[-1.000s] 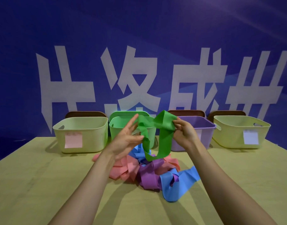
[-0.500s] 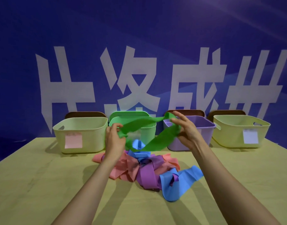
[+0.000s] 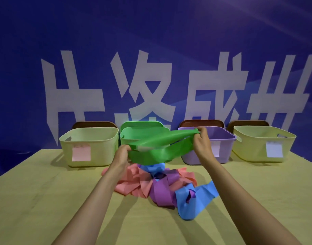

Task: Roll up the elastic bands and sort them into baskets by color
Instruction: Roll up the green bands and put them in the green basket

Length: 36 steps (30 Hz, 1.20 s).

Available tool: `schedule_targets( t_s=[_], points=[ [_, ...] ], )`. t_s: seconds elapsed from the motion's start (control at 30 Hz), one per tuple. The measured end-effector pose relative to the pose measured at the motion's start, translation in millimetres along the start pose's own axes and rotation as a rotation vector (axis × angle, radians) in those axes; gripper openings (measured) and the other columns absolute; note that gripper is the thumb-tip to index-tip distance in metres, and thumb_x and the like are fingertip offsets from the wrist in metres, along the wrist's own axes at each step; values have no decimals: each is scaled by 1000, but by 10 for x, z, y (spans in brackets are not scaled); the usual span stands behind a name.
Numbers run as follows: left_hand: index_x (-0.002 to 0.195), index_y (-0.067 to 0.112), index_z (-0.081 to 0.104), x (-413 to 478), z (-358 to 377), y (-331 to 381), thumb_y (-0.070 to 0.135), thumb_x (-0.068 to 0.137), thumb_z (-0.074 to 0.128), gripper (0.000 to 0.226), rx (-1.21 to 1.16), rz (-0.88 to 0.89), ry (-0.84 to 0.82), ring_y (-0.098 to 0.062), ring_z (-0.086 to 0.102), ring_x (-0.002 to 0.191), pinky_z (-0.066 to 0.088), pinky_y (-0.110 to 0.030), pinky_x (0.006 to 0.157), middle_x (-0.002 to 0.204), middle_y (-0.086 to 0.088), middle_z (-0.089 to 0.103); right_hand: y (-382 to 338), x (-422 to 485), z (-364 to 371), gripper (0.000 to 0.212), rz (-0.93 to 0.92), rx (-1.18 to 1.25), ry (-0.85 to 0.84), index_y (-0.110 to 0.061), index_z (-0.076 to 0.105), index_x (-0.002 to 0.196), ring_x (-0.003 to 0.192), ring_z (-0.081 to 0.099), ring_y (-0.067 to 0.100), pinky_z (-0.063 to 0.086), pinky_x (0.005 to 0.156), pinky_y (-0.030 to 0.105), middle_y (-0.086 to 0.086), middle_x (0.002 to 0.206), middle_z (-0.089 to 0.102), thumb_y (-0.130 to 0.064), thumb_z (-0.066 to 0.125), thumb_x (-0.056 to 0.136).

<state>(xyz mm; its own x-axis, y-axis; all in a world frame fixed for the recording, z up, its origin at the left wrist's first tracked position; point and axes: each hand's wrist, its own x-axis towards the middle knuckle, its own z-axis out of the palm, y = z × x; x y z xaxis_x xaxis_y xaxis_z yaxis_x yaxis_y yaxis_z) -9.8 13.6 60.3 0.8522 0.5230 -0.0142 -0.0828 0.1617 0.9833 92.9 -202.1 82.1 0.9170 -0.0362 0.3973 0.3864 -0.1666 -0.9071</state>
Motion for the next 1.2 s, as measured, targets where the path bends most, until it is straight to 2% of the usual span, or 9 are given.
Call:
schedule_targets(
  t_s=[0.1,0.2,0.27,0.43,0.5,0.8,0.97,1.07,1.2],
  points=[
    [80,7,53,-76,-31,57,1,78,47,9,-169,-122,-211,-14,47,54,44,-25,57,64,-5,45,17,62,43,23,249,137,-32,-11,52,100,92,51,23,48,82,38,10,103,55,-6,31,92],
    [108,6,58,4,-174,44,4,45,78,66,-480,-170,-401,-20,57,73,47,-32,82,79,-7,56,85,92,-10,32,321,28,-52,2,51,109,81,47,23,40,65,29,14,93,52,-1,26,89],
    [112,8,59,16,-218,67,8,41,83,75,-558,-123,-436,-19,63,74,53,-31,74,85,-8,64,138,64,-41,35,347,-23,-96,5,51,109,78,48,25,41,62,30,15,90,52,1,25,87],
    [113,14,63,-6,-111,78,-8,88,49,36,-191,97,-272,-10,62,94,49,-26,86,114,-6,59,159,-20,-77,34,424,134,-154,-10,52,108,72,55,22,52,77,44,14,89,58,1,25,92],
    [114,14,63,-19,-72,73,-5,89,53,34,-124,144,-251,-14,58,107,45,-29,96,125,-8,55,179,-34,-63,35,399,118,-199,-13,52,114,71,53,18,51,74,40,11,89,56,0,27,93],
    [109,11,65,-116,66,136,-5,88,49,30,-166,90,-191,-10,66,71,52,-23,60,94,-9,66,100,-78,-69,33,390,136,-288,-15,54,109,59,51,20,41,57,28,13,75,56,-1,29,92],
    [96,16,68,-41,-24,11,8,78,73,20,444,333,88,-17,62,82,45,-22,65,94,-1,64,95,-61,-123,25,403,252,-375,-13,65,78,55,39,19,34,52,25,9,66,42,-2,43,85],
    [115,16,59,21,-111,-126,-3,77,66,43,863,475,244,-17,55,76,39,-24,62,99,-4,58,83,-22,-132,12,384,356,-232,-9,58,94,59,40,14,34,51,25,5,73,44,-6,47,91],
    [126,7,46,119,-139,-210,-1,85,50,42,695,316,287,-22,50,85,44,-35,76,112,-13,53,83,-21,-147,12,330,354,-157,-10,59,98,65,48,12,39,52,23,4,77,53,-5,50,92]
  ],
)
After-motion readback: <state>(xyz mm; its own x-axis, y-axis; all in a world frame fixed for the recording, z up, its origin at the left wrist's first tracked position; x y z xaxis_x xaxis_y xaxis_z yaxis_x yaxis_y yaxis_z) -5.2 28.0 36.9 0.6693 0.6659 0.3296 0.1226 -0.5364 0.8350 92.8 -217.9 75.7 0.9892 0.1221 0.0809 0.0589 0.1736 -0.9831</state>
